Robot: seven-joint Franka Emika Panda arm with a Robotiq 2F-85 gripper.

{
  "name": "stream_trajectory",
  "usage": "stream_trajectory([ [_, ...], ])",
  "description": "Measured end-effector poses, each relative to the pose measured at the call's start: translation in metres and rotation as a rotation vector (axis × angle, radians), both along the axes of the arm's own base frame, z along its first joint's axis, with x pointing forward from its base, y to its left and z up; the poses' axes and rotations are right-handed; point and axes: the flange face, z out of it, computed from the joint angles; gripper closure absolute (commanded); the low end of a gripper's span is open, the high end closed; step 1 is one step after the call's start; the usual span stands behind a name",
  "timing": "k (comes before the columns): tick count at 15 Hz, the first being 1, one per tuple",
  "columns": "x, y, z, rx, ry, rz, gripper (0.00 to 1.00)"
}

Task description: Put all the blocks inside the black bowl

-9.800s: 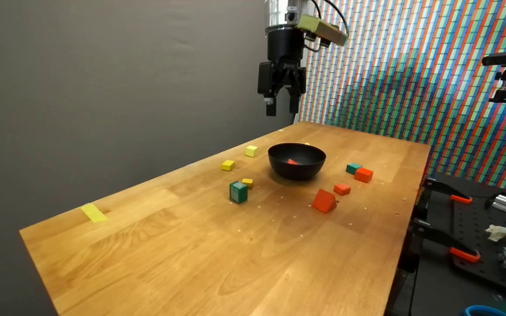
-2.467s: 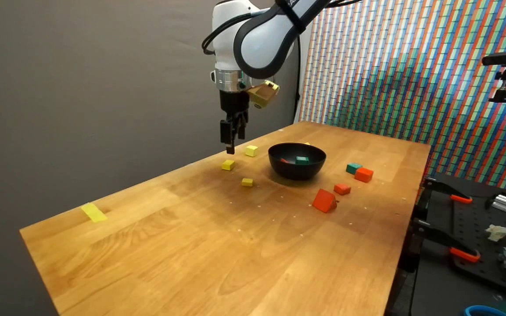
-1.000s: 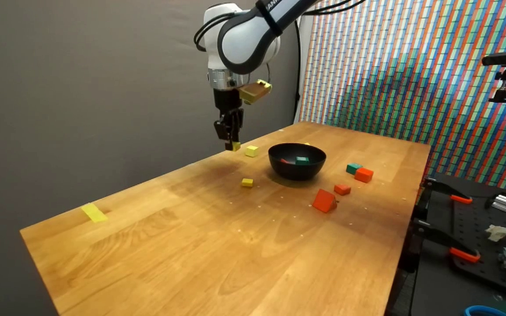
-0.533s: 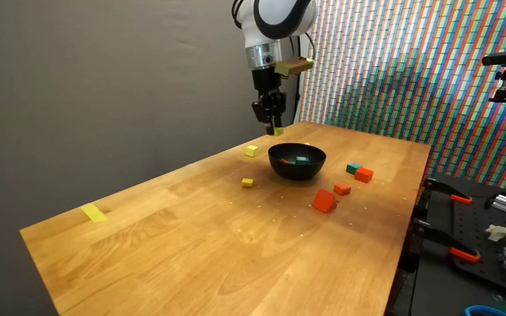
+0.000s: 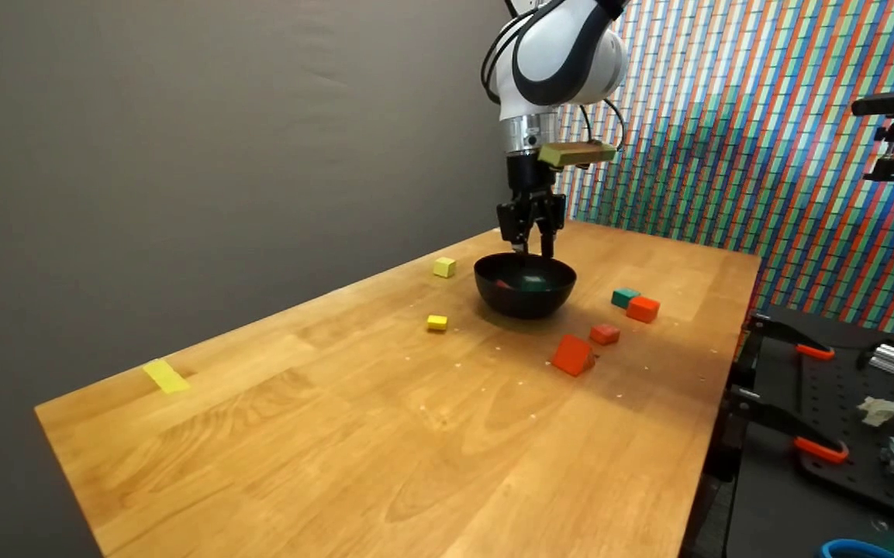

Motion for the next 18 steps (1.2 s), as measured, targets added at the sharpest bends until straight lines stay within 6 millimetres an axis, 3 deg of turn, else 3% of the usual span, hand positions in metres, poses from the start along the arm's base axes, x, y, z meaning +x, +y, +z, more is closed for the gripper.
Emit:
stream_trajectory([
  [2, -0.002, 0.006, 0.014, 0.000, -0.077, 0.015, 0.00],
  [4, -0.006, 0.024, 0.041, -0.015, -0.144, 0.086, 0.00],
  [8, -0.022, 0.081, 0.109, -0.011, -0.222, 0.289, 0.00],
  [10, -0.028, 0.106, 0.129, 0.006, -0.241, 0.403, 0.00],
  [14, -0.026, 0.126, 0.132, 0.034, -0.256, 0.625, 0.00],
  [18, -0.020, 0.130, 0.130, 0.052, -0.259, 0.683, 0.00],
])
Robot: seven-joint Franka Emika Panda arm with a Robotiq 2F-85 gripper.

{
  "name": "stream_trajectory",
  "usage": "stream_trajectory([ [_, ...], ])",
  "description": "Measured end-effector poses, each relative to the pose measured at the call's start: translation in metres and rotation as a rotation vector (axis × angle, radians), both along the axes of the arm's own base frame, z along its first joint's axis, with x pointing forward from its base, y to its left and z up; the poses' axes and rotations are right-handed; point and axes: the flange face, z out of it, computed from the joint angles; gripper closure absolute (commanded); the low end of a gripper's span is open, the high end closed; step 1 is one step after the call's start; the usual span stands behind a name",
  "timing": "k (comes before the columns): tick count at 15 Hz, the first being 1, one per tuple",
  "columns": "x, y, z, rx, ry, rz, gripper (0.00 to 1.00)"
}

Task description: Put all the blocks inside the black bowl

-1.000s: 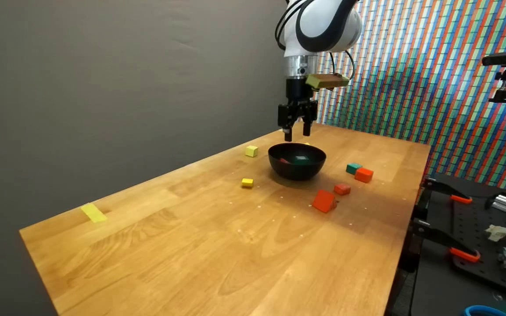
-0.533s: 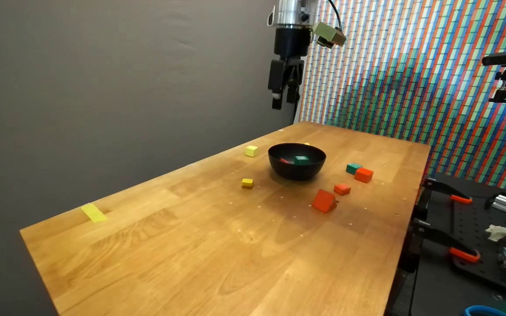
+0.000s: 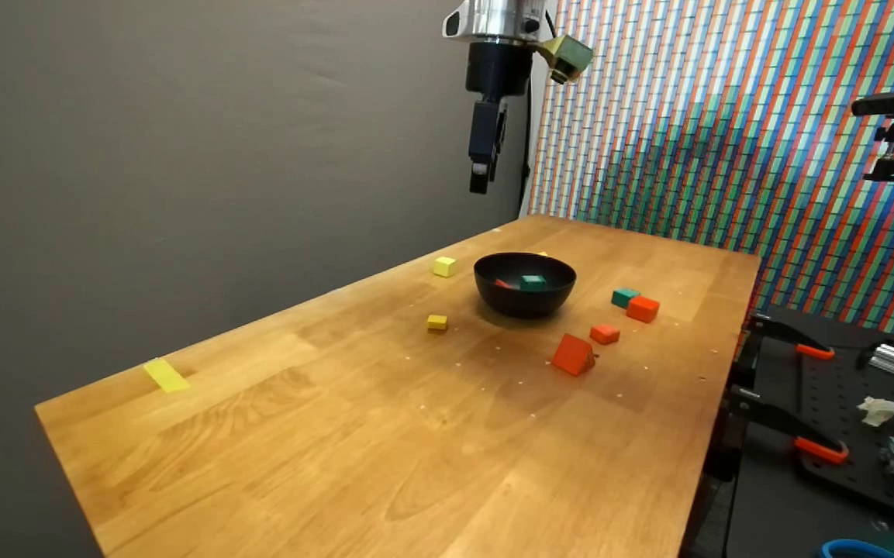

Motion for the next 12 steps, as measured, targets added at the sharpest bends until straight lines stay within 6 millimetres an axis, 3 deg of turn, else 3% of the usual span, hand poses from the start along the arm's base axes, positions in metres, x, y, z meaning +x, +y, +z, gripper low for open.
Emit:
stream_trajectory([
  [3, 0.001, 0.001, -0.013, -0.018, 0.011, 0.005, 0.00],
  [12, 0.025, 0.040, -0.098, -0.026, 0.092, 0.029, 0.00],
])
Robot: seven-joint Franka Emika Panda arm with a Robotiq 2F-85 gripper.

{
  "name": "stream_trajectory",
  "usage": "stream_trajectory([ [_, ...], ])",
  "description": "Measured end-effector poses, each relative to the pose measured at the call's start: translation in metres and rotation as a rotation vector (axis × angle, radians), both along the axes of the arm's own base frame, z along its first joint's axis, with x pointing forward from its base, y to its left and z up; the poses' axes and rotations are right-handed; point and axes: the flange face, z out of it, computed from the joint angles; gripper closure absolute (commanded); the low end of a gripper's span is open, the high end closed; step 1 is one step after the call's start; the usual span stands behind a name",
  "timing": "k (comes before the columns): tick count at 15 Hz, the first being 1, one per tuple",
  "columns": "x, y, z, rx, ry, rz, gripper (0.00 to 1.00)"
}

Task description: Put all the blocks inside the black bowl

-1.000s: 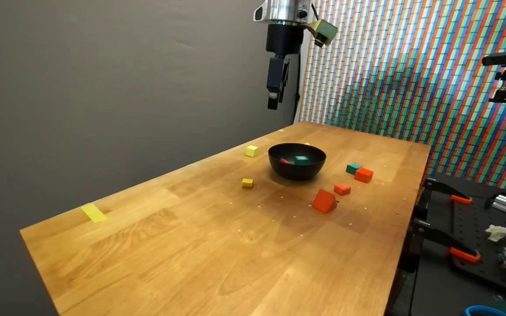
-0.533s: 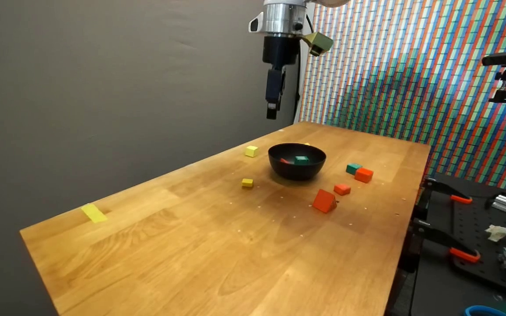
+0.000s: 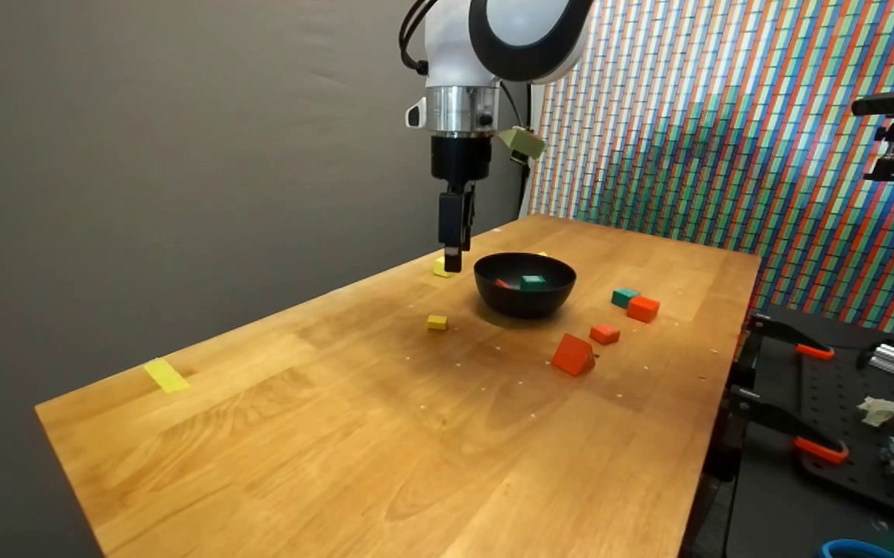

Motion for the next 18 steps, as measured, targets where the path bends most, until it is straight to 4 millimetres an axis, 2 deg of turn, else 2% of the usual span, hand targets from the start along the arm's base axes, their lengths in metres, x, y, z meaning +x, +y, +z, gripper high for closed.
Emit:
stream_trajectory([
  [3, 0.010, 0.004, -0.031, 0.002, 0.034, -0.027, 0.01],
  [7, 0.013, 0.005, -0.072, -0.004, 0.086, -0.060, 0.13],
  [8, 0.013, 0.007, -0.081, -0.005, 0.096, -0.064, 0.29],
  [9, 0.013, 0.009, -0.088, -0.006, 0.104, -0.066, 0.41],
  [12, 0.016, 0.022, -0.100, -0.008, 0.107, -0.064, 0.65],
  [15, 0.022, 0.033, -0.098, -0.016, 0.085, -0.057, 0.87],
  [16, 0.025, 0.035, -0.097, -0.021, 0.076, -0.055, 0.89],
  [17, 0.027, 0.036, -0.096, -0.028, 0.068, -0.052, 0.81],
  [18, 0.029, 0.036, -0.095, -0.035, 0.060, -0.051, 0.57],
])
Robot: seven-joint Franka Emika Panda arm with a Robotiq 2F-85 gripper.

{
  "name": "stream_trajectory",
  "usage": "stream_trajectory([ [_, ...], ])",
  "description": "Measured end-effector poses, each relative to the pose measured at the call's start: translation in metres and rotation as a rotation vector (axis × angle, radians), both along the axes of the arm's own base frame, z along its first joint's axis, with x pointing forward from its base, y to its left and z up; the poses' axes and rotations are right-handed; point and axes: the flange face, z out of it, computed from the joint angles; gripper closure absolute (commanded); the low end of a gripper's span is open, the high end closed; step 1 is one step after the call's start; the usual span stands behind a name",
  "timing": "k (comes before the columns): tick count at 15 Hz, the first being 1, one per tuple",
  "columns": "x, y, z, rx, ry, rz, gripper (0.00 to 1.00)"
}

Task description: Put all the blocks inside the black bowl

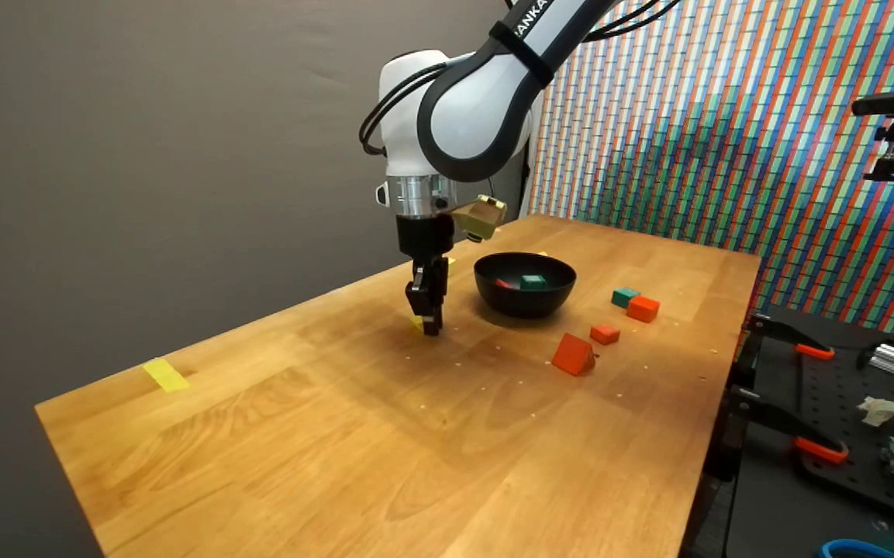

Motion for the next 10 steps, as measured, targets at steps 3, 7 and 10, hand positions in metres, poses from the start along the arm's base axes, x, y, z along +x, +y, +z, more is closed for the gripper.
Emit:
stream_trajectory([
  [3, 0.005, -0.005, 0.000, -0.022, -0.014, -0.014, 0.43],
  [7, 0.011, -0.010, 0.001, -0.029, -0.024, -0.054, 0.12],
  [10, 0.017, -0.009, 0.004, -0.026, -0.035, -0.068, 0.01],
])
